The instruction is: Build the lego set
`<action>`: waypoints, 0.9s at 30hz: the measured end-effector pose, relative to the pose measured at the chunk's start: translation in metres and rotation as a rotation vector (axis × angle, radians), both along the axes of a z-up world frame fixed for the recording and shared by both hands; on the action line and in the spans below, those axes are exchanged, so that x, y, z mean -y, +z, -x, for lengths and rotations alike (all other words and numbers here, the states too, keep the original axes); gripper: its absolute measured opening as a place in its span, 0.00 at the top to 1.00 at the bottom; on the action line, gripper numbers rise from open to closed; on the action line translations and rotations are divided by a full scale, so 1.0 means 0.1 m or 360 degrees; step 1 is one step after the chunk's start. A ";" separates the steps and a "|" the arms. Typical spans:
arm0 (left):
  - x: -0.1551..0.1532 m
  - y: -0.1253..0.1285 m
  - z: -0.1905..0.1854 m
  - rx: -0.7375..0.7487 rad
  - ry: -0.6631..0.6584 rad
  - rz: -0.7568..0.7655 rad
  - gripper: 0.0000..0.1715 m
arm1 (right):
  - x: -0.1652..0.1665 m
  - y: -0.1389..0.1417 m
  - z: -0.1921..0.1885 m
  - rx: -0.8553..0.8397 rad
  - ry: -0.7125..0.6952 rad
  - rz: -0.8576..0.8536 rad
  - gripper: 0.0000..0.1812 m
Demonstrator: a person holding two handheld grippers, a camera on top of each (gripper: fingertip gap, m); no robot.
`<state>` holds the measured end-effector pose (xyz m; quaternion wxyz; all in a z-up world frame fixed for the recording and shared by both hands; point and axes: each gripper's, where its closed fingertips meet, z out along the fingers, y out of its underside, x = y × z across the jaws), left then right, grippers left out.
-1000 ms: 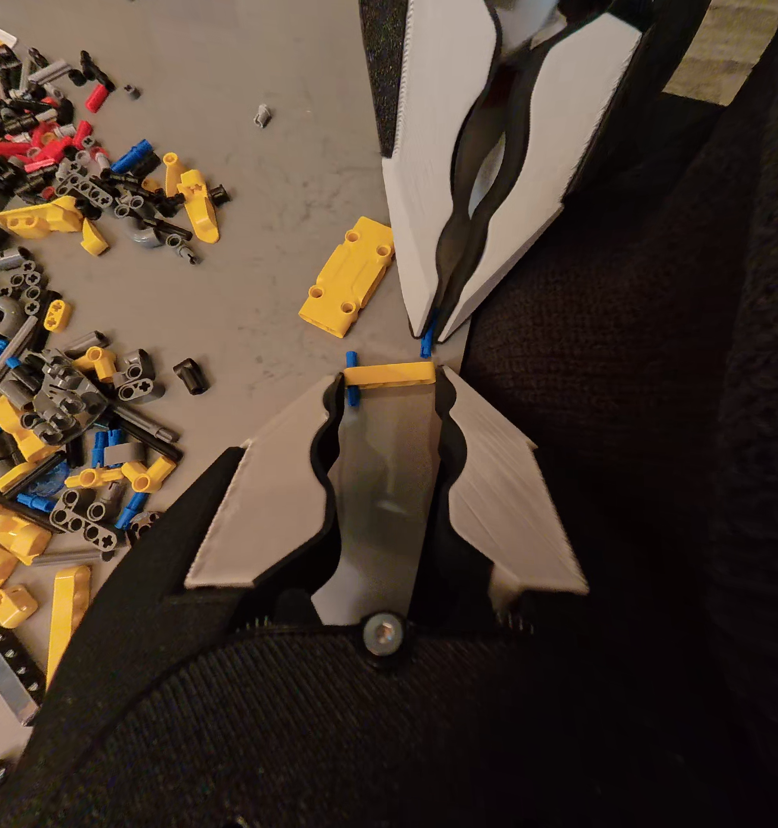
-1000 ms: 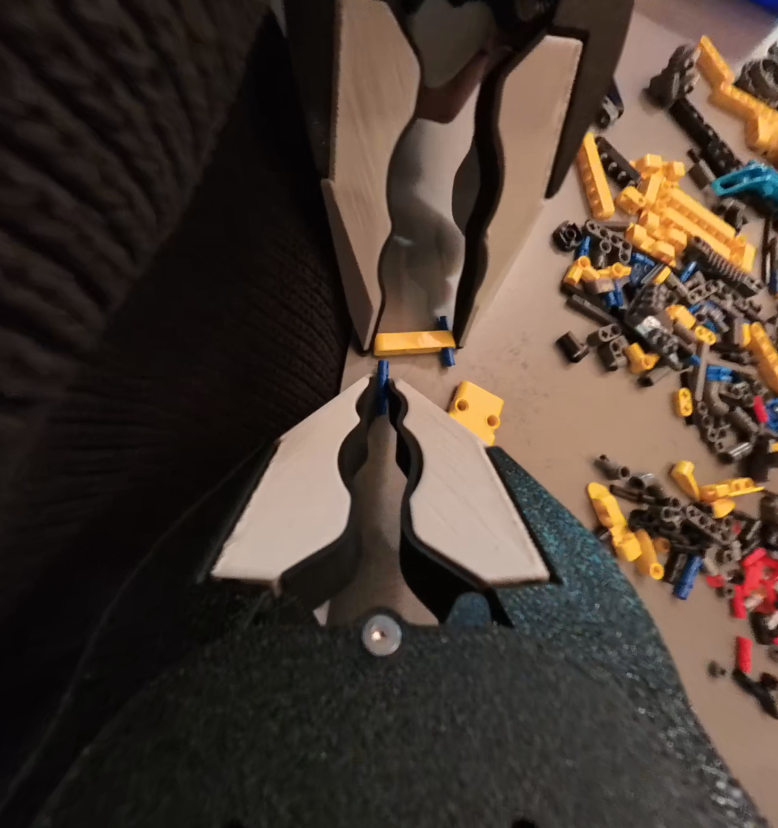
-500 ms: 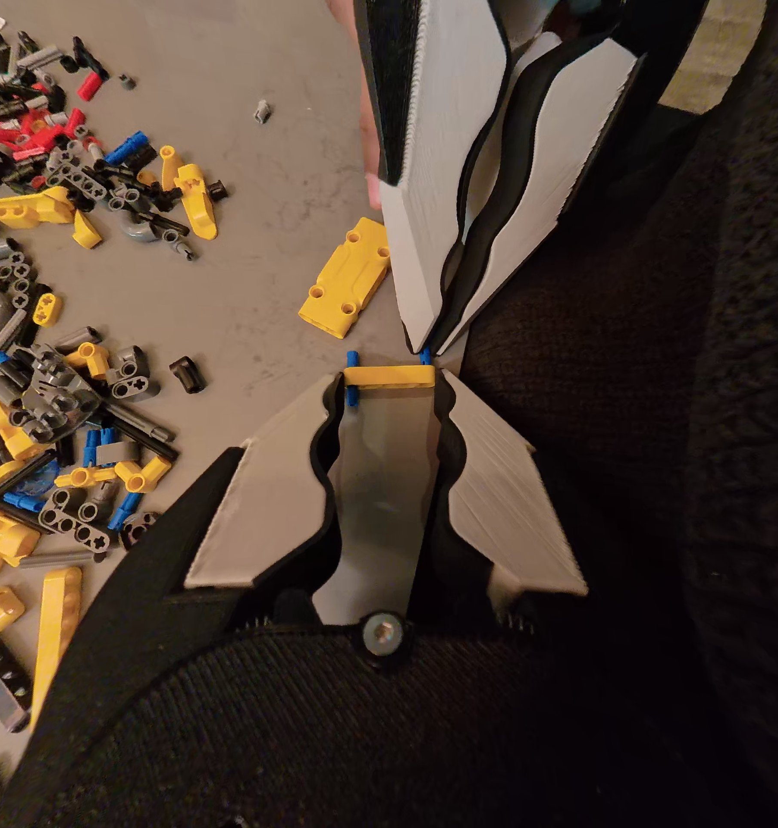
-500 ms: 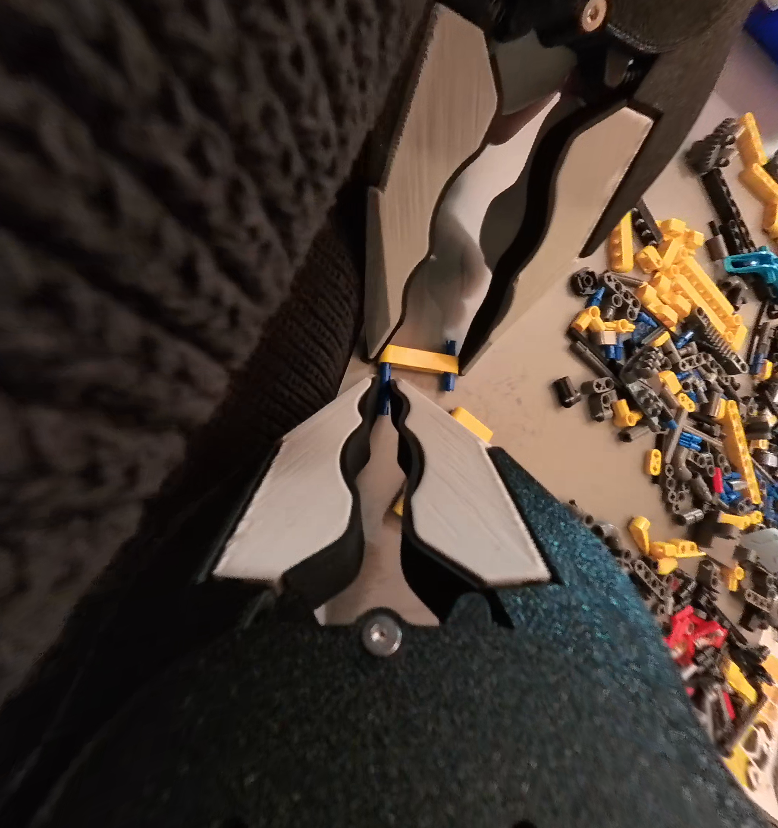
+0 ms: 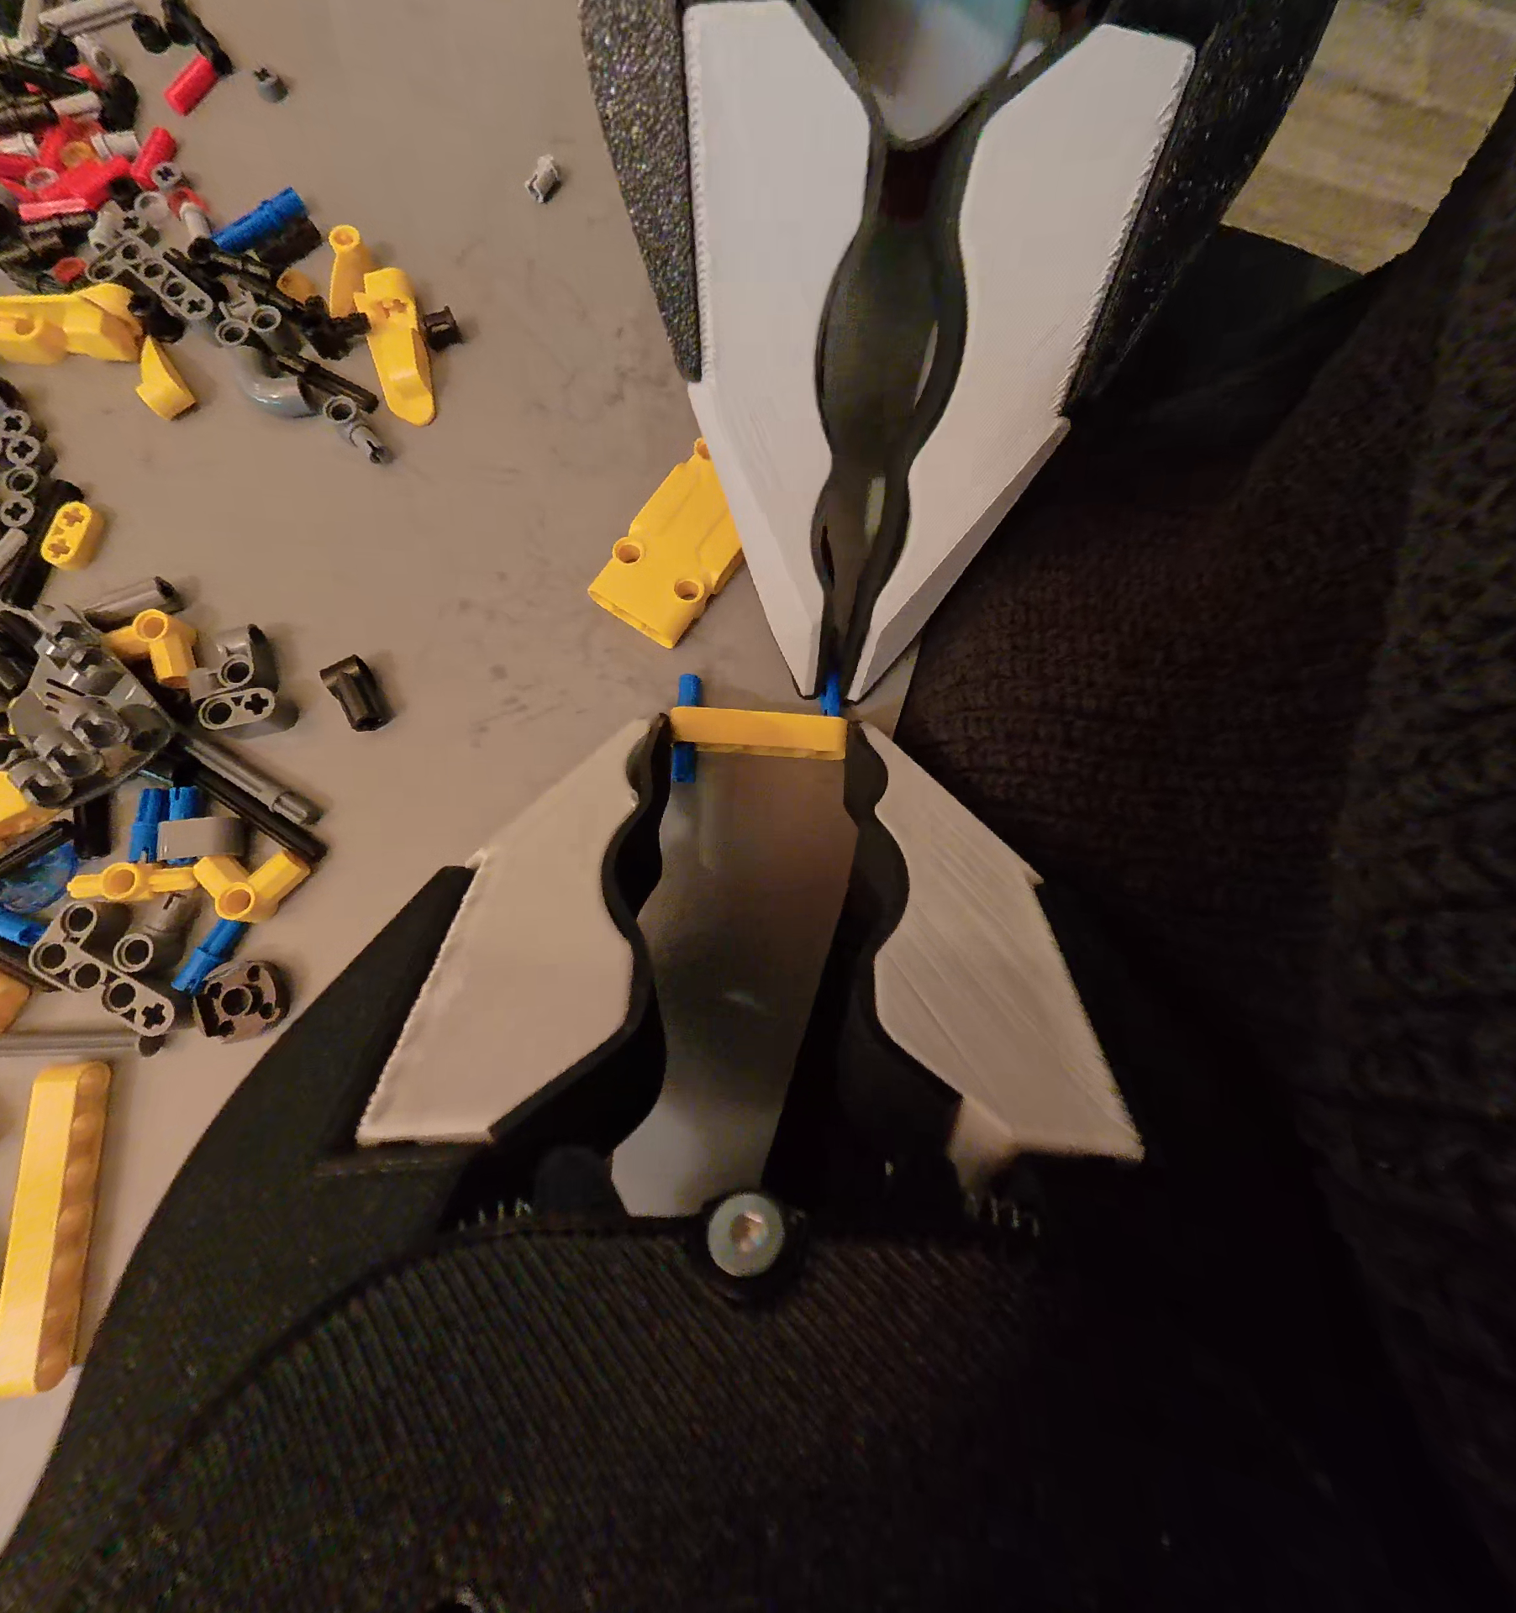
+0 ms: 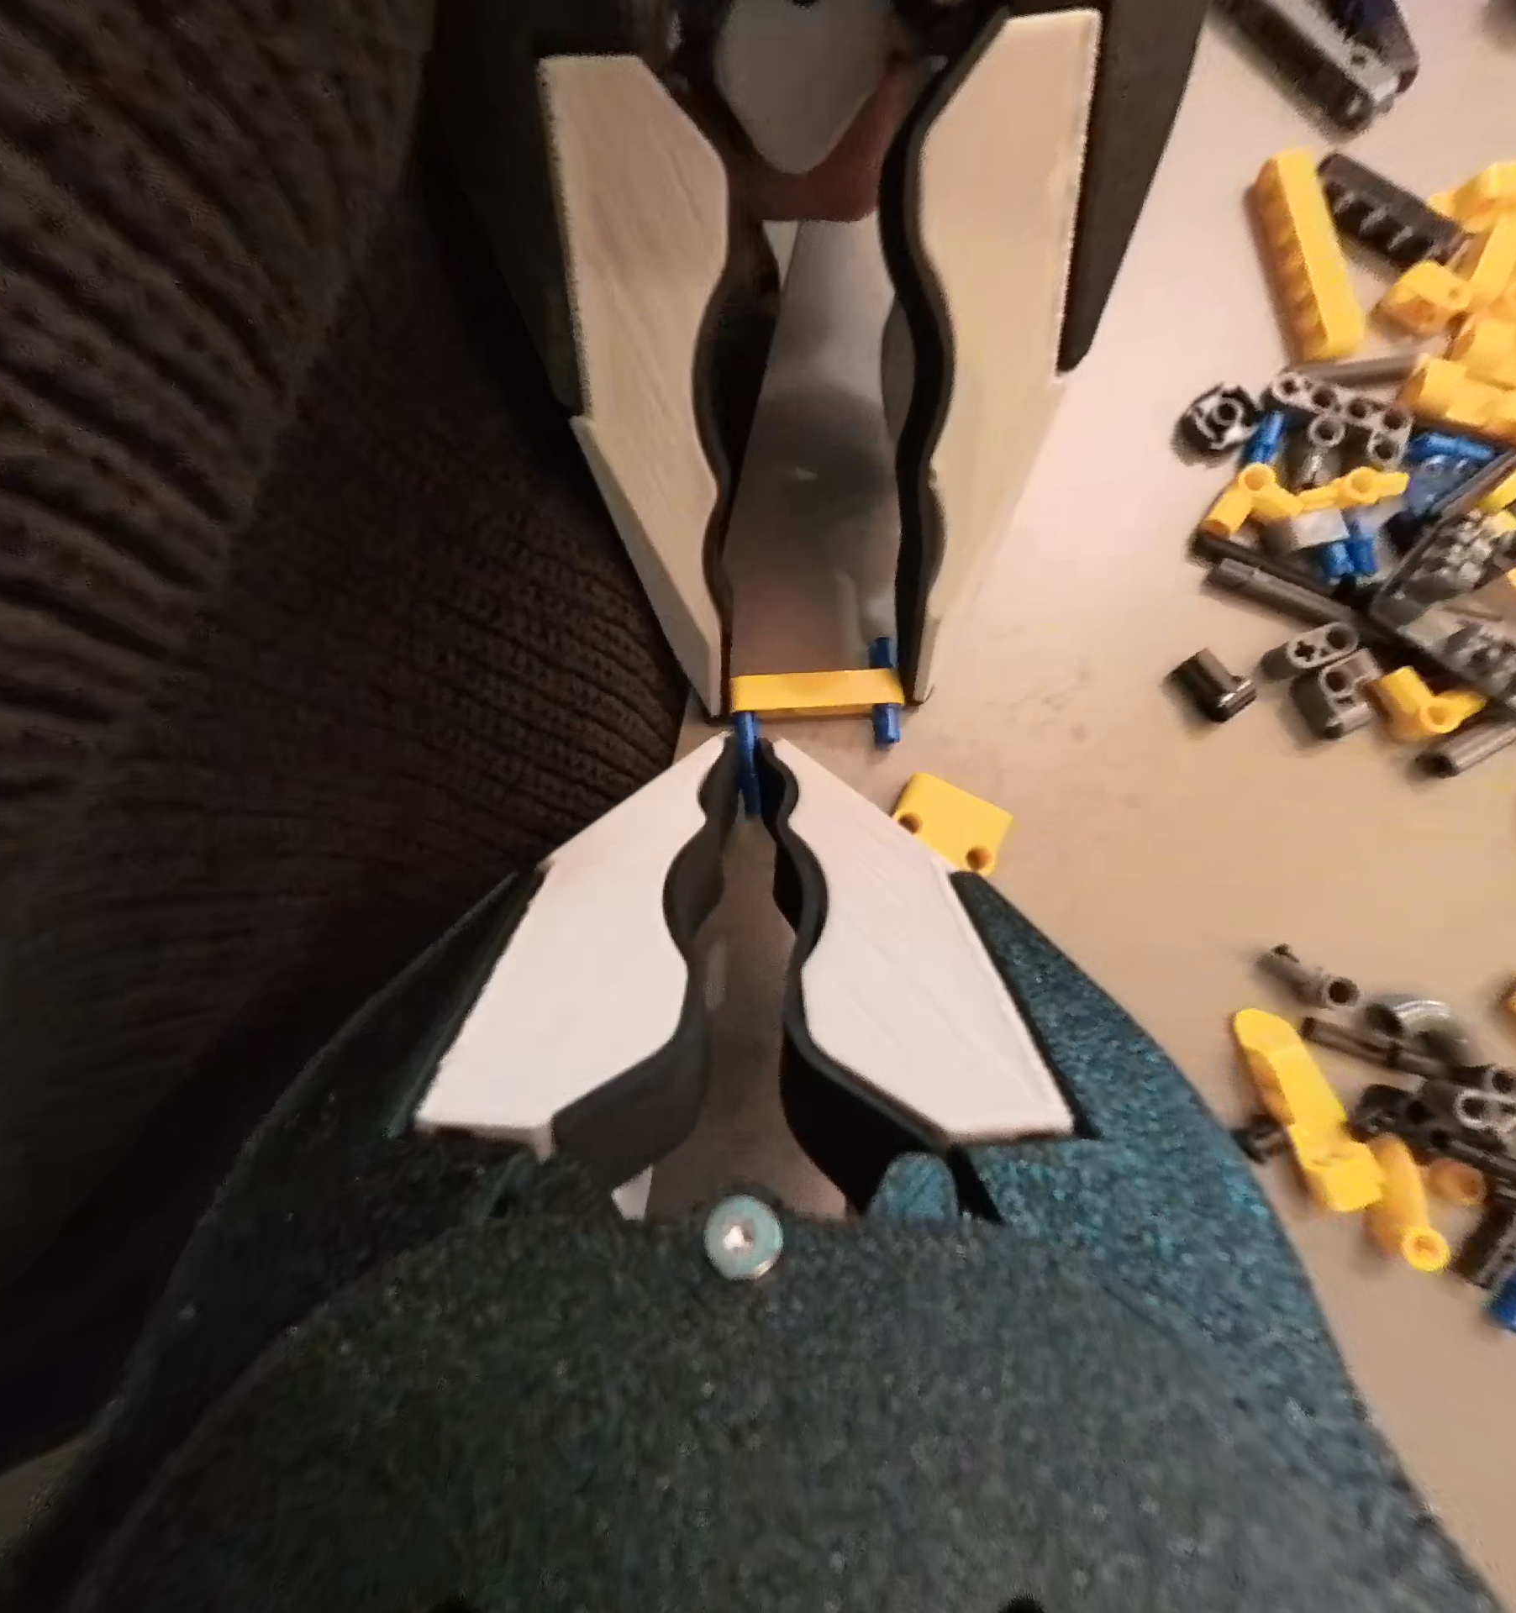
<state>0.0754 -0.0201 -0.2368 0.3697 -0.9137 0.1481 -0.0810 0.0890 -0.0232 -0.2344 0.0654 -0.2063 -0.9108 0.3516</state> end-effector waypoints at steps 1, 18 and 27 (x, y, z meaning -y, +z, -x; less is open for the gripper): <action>0.00 0.00 0.00 0.0000 0.0000 0.0003 0.78 | 0.00 0.00 0.00 0.0053 -0.0023 0.0012 0.98; -0.03 0.03 0.02 0.0089 0.0067 -0.0091 0.78 | -0.05 0.09 0.01 0.0187 -0.0276 0.0231 0.80; -0.50 1.04 0.76 0.0653 0.0553 -0.0779 0.78 | -0.82 1.14 0.61 -0.0846 -0.0827 0.0674 0.48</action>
